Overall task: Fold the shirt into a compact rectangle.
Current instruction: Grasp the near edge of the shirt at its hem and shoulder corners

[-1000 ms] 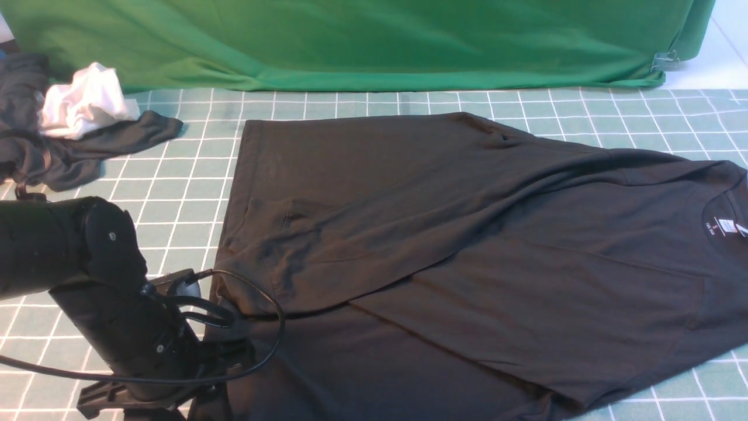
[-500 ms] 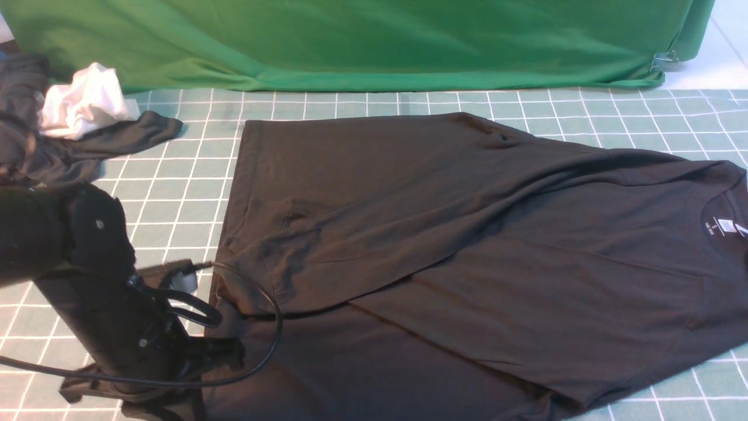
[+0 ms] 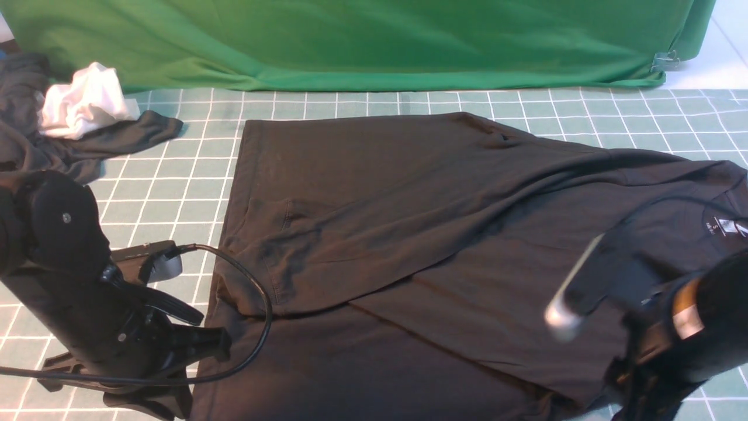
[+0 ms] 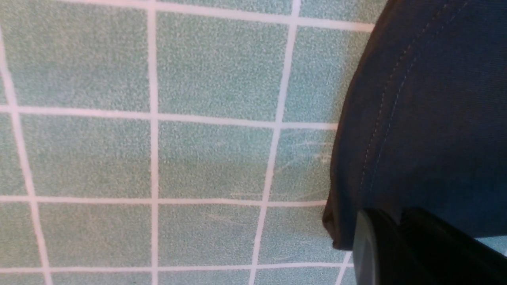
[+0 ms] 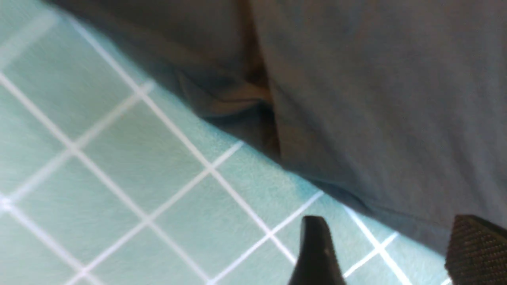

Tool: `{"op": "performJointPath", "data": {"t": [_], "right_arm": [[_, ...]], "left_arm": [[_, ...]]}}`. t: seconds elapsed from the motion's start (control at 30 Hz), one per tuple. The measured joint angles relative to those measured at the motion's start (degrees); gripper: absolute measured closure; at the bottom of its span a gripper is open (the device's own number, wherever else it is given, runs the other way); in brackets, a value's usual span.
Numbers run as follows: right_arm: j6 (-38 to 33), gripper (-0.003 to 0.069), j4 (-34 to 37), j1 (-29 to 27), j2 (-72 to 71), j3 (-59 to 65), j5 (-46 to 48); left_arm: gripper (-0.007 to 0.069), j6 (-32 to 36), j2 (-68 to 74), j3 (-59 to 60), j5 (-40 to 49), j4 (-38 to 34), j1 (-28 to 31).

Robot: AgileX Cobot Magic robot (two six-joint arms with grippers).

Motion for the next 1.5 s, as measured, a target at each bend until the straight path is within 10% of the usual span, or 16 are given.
{"op": "performJointPath", "data": {"t": [0.47, 1.03, 1.3, 1.5], "right_arm": [[1.60, 0.0234, -5.52, 3.79, 9.66, 0.02, -3.14], [3.07, 0.0233, -5.56, 3.79, 9.66, 0.02, -5.21], [3.40, 0.0233, -5.56, 3.79, 9.66, 0.02, -5.96], [3.40, 0.0233, -5.56, 3.79, 9.66, 0.02, -6.26]], "left_arm": [[0.0561, 0.51, -0.05, 1.73, 2.05, -1.62, 0.00], [0.0156, 0.63, 1.03, 9.14, -11.10, -8.81, 0.00], [0.0258, 4.41, 2.85, 9.08, -12.30, -10.50, 0.00], [0.0545, 7.32, 3.41, 9.14, -12.77, -11.72, 0.00]]}}
